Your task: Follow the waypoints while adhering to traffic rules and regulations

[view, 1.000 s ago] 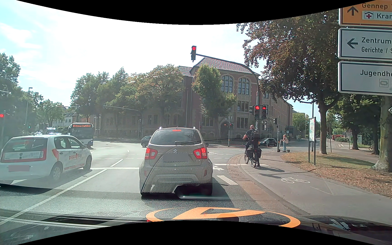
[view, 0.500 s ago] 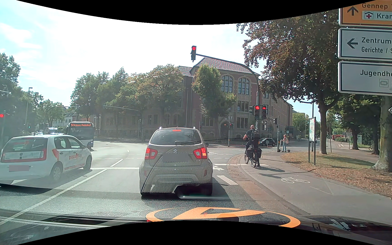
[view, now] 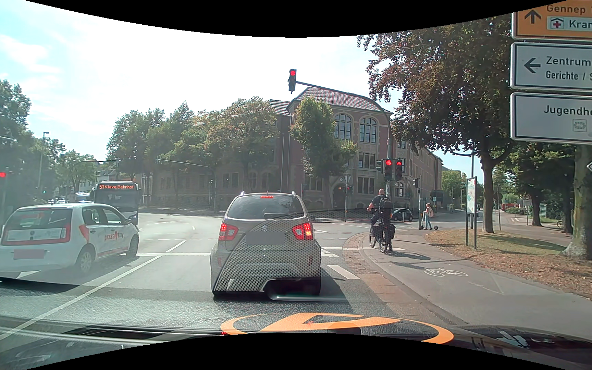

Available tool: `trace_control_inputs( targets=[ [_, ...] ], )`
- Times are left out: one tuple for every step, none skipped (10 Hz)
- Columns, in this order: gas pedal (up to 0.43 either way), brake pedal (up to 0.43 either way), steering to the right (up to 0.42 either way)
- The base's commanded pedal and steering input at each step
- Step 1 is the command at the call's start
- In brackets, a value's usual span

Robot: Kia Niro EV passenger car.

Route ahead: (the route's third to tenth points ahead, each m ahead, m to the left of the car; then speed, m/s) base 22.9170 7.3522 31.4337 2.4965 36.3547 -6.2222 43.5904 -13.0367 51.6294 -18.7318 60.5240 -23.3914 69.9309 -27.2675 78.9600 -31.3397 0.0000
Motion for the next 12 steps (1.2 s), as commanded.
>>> trace_control_inputs(
  targets=[
    [0.0,0.409,-0.046],
    [0.0,0.409,-0.046],
    [0.0,0.409,-0.046],
    [0.0,0.409,-0.046],
    [0.0,0.409,-0.046],
    [0.0,0.409,-0.046],
    [0.0,0.409,-0.046],
    [0.0,0.415,-0.046],
    [0.0,0.409,-0.046],
    [0.0,0.409,-0.046],
    [0.0,0.409,-0.046],
    [0.0,0.409,-0.046]
  ],
)
